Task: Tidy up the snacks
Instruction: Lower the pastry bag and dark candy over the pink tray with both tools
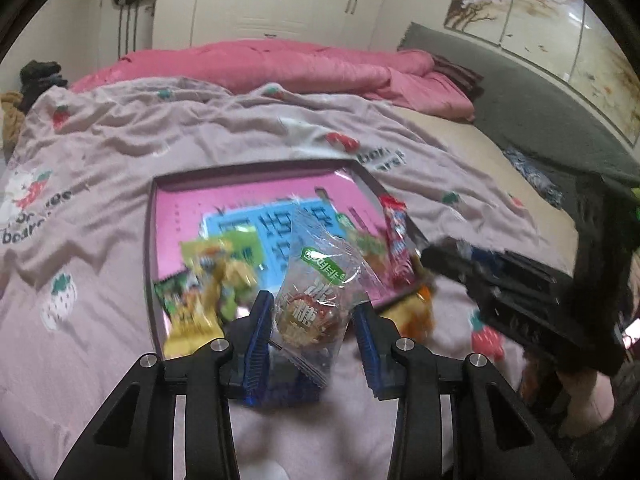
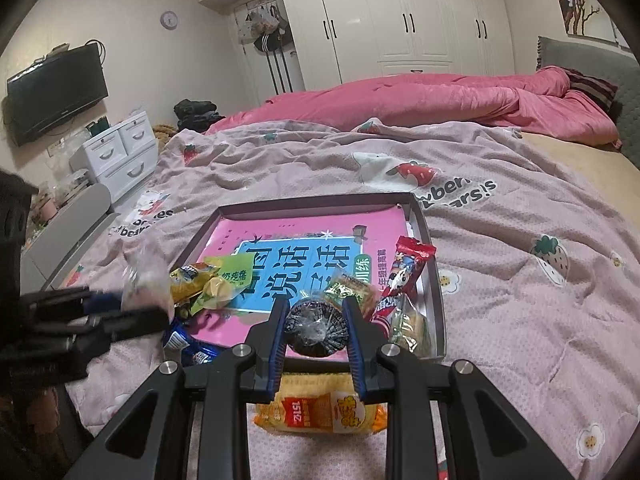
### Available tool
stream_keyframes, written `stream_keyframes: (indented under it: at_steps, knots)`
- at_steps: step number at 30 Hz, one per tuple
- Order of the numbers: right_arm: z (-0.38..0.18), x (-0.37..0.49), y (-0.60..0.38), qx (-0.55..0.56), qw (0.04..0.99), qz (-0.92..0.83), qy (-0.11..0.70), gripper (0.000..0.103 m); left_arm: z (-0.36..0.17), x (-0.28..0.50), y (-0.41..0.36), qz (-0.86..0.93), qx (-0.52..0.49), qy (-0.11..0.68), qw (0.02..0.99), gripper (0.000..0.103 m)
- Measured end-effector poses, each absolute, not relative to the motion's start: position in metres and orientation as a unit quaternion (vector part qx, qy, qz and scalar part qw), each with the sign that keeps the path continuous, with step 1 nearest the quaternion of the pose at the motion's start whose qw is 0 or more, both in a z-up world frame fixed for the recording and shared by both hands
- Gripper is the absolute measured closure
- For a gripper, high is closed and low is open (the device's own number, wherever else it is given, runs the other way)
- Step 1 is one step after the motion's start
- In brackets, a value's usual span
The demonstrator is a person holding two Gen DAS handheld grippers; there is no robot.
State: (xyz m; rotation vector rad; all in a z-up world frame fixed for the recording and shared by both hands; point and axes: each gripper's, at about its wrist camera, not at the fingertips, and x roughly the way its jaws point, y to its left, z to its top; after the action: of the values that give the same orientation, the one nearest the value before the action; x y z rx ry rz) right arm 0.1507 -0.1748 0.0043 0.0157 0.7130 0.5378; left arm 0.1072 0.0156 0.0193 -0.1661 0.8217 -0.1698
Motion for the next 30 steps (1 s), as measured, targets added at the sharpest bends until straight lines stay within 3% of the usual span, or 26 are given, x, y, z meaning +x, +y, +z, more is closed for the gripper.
stream_keyframes:
  at_steps: [30]
  knots:
    - [-0.039, 0.177, -0.140, -0.036, 0.874, 0.257, 0.411, 0.076, -0.025, 0.172, 0.009, -0.077, -0.085, 0.430, 0.895, 0.061]
